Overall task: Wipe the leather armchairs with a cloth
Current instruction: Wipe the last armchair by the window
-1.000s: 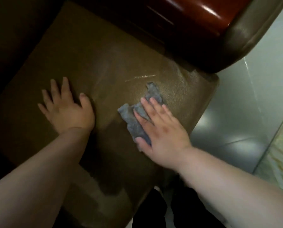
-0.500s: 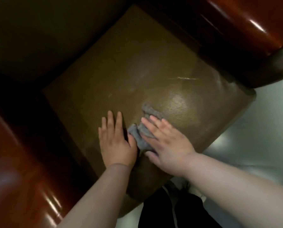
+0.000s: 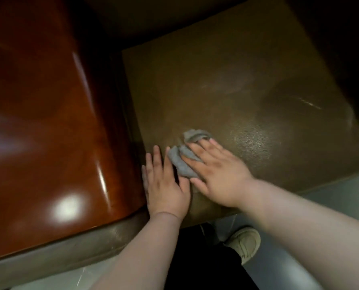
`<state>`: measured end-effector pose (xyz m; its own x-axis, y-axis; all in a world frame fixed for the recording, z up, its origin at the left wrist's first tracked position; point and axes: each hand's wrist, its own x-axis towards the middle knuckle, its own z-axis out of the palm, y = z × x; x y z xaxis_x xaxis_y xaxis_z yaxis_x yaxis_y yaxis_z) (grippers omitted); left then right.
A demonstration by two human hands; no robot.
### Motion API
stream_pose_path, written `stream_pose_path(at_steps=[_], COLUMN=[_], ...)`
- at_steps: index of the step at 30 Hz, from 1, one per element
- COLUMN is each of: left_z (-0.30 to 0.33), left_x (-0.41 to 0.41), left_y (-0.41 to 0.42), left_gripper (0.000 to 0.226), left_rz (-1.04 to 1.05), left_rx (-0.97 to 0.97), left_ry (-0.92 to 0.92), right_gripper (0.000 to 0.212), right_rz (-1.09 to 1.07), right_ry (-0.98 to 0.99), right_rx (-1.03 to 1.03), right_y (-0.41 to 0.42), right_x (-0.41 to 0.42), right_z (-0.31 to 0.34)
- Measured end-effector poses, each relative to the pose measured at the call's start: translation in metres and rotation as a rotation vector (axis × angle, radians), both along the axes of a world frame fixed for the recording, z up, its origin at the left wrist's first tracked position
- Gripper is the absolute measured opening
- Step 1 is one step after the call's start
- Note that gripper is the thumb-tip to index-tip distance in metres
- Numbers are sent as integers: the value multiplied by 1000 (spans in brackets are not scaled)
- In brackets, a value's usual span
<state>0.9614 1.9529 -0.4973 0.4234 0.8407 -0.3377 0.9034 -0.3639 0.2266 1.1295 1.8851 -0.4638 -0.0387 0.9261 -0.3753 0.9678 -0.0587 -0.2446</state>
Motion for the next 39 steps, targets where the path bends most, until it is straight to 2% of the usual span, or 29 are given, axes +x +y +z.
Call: stream_pose_path(at_steps=[2, 5, 6, 8, 10, 12, 15, 18, 21, 25, 28, 31, 36, 39], left_z=[-2, -3, -3, 1, 6, 13, 28, 48, 81, 156, 217, 280, 381, 429], left_x=[0, 2, 1, 0, -4, -13, -19, -16, -12, -1, 10, 31, 52, 45], left_y=[-6, -10, -11, -10, -12, -14, -11, -1, 9, 30, 55, 86, 130, 160], left_gripper=[78, 81, 81, 83, 85, 87, 92, 77, 59, 57, 59, 60, 56, 55], left_rz=[40, 66, 60, 46, 7, -55, -44, 69, 84, -54, -181, -285, -224, -215], left_rx=[27, 68, 65, 30, -21, -117, -288, -435, -544, -686, -620, -446, -329, -285], left_ry=[-48, -81, -87, -109, -91, -42, -80, -146, -37, 170, 262, 334, 107, 105], right_gripper=[75, 73, 72, 70, 65, 61, 63, 72, 51, 33, 30, 30, 31, 34], right_rz=[-12, -447, -512, -396, -146, -23, 83, 116, -74, -325, -414, -475, -522, -499], right_ry=[-91, -103, -105, -136, -33, 77, 102, 100, 125, 137, 182, 198, 212, 121], right_rx=[21, -13, -24, 48, 170, 197, 116, -38, -216, -516, -555, -516, -370, -300], right_y=[16, 59, 71, 69, 34, -14, -65, -87, -82, -54, -40, -22, 20, 51], right_x=[32, 75, 70, 38, 3, -15, -3, 23, 29, 32, 34, 30, 36, 38], right_z=[-9, -17, -15, -17, -15, -11, 0, 22, 57, 131, 185, 244, 347, 399])
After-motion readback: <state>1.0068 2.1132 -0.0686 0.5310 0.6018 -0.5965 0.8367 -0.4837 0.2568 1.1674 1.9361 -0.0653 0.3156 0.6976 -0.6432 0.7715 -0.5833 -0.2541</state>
